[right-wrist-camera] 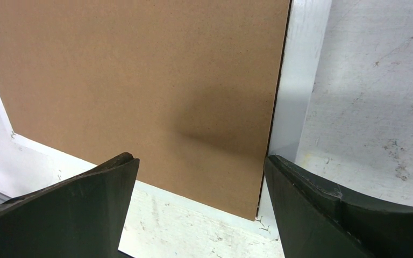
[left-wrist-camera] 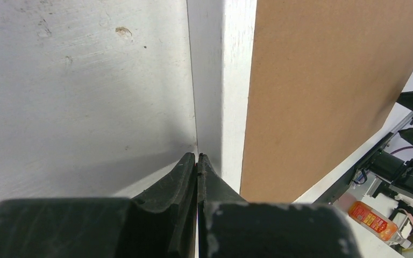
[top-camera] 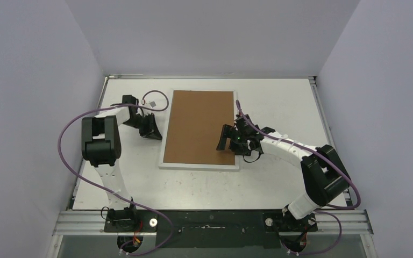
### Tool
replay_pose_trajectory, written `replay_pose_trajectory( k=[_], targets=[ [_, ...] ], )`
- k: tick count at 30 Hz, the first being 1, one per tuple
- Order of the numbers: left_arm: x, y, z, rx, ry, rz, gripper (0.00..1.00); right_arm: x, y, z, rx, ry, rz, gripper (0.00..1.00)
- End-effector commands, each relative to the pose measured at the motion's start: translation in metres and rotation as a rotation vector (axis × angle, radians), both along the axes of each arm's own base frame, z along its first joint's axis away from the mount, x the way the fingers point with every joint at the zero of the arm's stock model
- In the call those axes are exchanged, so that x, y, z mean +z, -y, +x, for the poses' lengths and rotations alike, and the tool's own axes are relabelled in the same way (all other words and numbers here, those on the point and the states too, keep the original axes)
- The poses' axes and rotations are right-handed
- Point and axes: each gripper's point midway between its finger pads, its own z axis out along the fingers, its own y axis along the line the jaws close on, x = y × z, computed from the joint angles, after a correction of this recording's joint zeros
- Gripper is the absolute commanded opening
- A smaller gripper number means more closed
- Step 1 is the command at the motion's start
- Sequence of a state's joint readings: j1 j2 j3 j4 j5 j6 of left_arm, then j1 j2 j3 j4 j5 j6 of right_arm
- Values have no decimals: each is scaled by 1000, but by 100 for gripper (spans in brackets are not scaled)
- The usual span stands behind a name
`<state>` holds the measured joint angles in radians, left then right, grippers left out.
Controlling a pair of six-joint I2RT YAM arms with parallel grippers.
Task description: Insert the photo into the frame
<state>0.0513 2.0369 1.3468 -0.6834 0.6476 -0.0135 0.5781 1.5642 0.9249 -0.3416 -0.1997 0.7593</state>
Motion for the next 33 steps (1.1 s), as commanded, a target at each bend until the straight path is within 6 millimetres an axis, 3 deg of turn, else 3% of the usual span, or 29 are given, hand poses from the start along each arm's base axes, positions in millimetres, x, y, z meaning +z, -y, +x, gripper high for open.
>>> replay_pose_trajectory(
  k=[1, 7, 20, 32, 33],
  targets=[
    [-2, 7, 4, -10, 22, -5, 0, -4, -8, 3, -13, -2, 63, 91],
    [-5, 13, 1, -19, 14, -12, 0, 6, -19, 5, -20, 3, 171, 91],
    [-3, 21, -1, -32, 20, -30, 0, 76, -56, 12, 24, 94, 422, 90],
    [0, 23, -1, -34, 23, -47, 0, 135, -83, 7, 74, 178, 566, 89],
    [0, 33, -4, -62, 22, -50, 0, 142, -86, 6, 83, 190, 582, 89]
  ],
)
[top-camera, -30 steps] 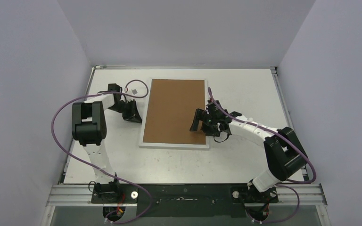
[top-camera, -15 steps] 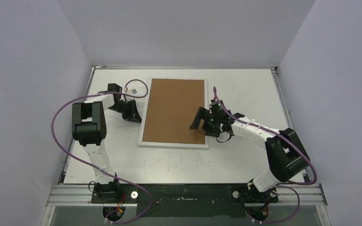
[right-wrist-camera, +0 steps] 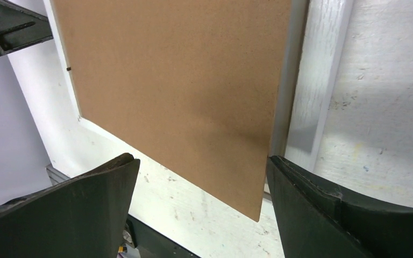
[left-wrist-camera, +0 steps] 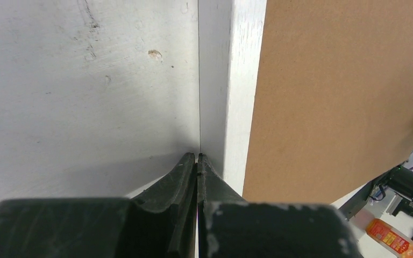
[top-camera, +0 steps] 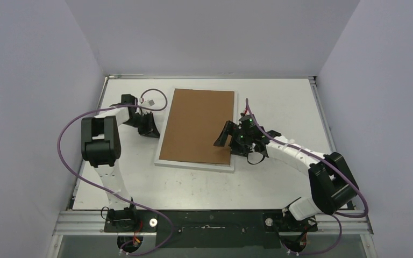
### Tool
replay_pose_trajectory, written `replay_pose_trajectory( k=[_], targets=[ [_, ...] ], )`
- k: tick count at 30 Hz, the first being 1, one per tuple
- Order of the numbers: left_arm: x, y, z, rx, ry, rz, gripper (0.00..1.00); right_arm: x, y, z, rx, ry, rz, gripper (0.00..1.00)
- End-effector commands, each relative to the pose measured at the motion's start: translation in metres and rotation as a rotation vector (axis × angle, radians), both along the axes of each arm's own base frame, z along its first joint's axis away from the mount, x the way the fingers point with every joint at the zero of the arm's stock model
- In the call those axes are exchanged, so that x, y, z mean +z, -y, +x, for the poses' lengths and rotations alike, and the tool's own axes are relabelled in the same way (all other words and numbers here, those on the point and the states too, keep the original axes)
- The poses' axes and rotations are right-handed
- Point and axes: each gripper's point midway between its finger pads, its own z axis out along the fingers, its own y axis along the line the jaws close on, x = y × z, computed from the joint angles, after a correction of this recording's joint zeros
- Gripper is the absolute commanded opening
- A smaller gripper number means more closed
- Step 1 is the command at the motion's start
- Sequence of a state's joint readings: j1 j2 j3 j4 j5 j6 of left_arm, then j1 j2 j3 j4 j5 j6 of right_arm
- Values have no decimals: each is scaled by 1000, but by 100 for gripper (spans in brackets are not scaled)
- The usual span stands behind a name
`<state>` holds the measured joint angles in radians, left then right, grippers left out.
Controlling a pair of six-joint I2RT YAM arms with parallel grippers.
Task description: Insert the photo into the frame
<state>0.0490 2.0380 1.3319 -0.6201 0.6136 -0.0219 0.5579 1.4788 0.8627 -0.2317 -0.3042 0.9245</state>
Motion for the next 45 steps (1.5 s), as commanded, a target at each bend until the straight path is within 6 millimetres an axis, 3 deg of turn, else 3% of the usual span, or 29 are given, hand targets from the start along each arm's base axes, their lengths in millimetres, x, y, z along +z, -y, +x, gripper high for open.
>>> replay_pose_trajectory(
  k=[1, 12, 23, 35, 40, 45],
  targets=[
    [8, 38, -14, -76, -20, -85, 0, 119, -71, 7, 146, 242, 377, 89],
    [9, 42, -14, -82, -25, -102, 0, 192, -98, -5, 224, 376, 565, 89],
    [13, 43, -16, -86, -24, -119, 0, 247, -122, -3, 336, 511, 746, 91],
    [28, 43, -18, -75, -20, -162, 0, 248, -156, 28, 429, 495, 799, 94],
    [51, 15, -6, 10, 22, -193, 2, 252, -166, 39, 439, 496, 827, 94],
    [90, -8, 9, 75, 88, -254, 8, 258, -171, 41, 449, 506, 840, 96]
  ],
)
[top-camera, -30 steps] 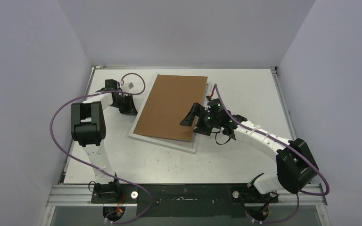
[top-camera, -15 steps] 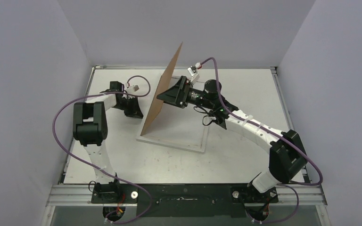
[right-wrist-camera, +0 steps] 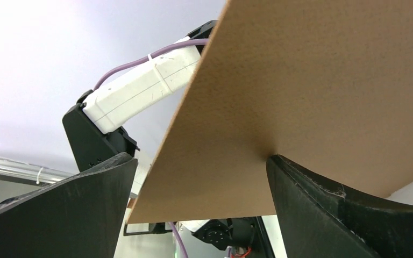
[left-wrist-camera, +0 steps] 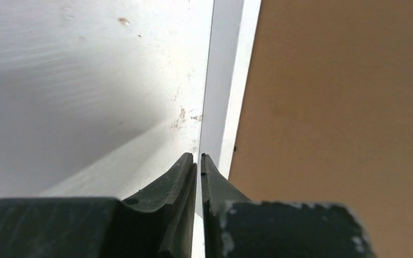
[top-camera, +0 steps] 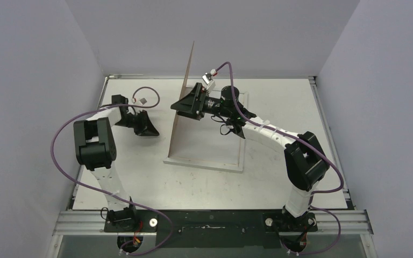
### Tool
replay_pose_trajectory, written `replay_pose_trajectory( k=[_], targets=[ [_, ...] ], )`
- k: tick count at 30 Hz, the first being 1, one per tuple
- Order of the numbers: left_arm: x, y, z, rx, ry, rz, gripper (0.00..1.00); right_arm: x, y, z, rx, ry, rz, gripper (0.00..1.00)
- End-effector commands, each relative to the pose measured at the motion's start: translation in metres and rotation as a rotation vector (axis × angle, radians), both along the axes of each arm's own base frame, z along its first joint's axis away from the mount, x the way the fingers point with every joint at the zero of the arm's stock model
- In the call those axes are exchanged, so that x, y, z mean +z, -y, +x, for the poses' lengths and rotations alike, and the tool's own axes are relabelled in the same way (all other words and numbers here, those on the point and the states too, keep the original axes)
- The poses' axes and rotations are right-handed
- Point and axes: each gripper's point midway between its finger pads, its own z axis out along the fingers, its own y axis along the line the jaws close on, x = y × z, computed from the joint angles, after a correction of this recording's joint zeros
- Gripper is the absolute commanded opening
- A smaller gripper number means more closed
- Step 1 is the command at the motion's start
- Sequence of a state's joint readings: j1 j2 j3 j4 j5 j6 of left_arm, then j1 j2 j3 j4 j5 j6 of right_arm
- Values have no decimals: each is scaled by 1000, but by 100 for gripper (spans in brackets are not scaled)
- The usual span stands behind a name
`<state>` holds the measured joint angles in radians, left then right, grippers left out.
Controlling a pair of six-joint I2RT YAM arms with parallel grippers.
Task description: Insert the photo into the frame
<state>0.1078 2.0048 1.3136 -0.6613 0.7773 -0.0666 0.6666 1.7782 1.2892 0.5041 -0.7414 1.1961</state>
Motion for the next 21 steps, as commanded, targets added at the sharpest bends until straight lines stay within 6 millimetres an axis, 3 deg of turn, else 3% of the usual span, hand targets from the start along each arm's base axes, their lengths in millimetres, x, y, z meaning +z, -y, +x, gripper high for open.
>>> replay_pose_trajectory(
  k=[1, 8, 11, 16, 21],
  targets=[
    [72, -12, 19, 26, 148, -87, 11, 51, -3, 1, 10, 133, 107, 96],
    [163, -21, 7, -70, 387, -147, 51, 52, -2, 0, 6, 142, 72, 99],
    [203, -18, -7, -107, 497, -158, 62, 49, -1, 1, 2, 141, 64, 100],
    [272, -5, -28, -150, 598, -200, 69, 44, -2, 4, 3, 125, 64, 100],
    [303, 23, -44, -211, 633, -179, 70, 48, -1, 5, -1, 130, 76, 96]
  ],
)
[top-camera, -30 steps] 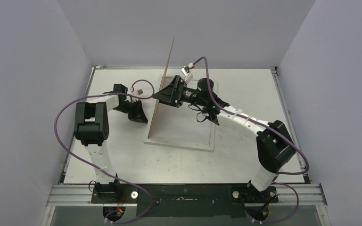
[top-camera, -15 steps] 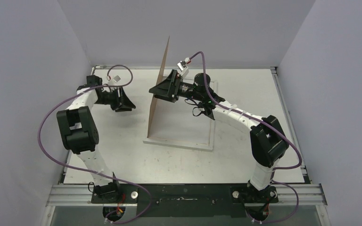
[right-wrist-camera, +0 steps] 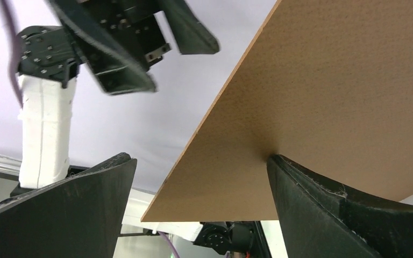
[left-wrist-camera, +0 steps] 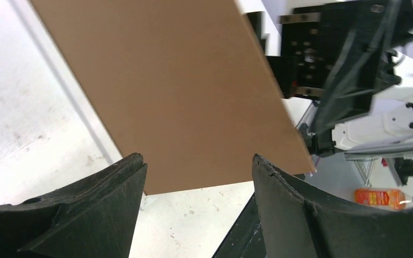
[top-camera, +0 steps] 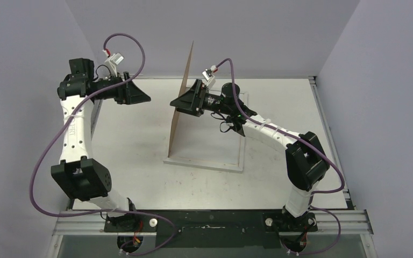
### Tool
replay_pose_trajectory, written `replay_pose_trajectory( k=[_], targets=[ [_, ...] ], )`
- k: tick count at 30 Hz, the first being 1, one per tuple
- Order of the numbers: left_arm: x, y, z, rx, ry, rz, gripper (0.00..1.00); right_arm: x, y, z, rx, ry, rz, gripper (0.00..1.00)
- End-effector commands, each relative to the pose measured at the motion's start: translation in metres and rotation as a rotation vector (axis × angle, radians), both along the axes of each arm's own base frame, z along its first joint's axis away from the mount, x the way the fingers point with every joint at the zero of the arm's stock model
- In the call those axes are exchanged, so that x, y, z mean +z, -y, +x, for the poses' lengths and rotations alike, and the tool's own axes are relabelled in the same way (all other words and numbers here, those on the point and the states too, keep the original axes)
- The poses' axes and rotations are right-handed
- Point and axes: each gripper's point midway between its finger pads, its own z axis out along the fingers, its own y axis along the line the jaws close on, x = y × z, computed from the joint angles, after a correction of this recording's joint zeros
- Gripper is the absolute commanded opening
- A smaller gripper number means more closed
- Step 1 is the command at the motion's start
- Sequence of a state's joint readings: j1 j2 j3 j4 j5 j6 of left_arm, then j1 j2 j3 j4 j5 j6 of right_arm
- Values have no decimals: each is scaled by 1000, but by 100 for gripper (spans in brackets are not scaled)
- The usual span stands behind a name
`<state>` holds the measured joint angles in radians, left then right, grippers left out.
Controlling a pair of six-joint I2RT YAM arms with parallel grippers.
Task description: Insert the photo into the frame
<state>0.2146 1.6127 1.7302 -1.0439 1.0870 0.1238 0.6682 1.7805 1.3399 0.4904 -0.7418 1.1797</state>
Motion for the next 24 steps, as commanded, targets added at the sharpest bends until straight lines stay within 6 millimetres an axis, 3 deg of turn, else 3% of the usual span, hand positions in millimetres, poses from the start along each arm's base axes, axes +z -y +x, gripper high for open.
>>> replay_pose_trajectory(
  k=[1, 5, 15, 20, 24],
  targets=[
    [34, 37, -31, -96, 31, -17, 70, 31, 2, 3, -5, 88, 60, 95],
    [36, 58, -28, -93, 30, -45, 70, 34, 4, 6, -14, 87, 64, 90],
    [26, 72, -16, -77, 5, -61, 66, 44, 15, 18, -57, 67, 133, 90],
    [29, 73, -20, -82, 10, -62, 65, 47, 13, 23, -61, 64, 141, 90],
    [28, 86, -31, -123, 12, -60, 65, 44, 13, 26, -70, 50, 141, 90]
  ],
)
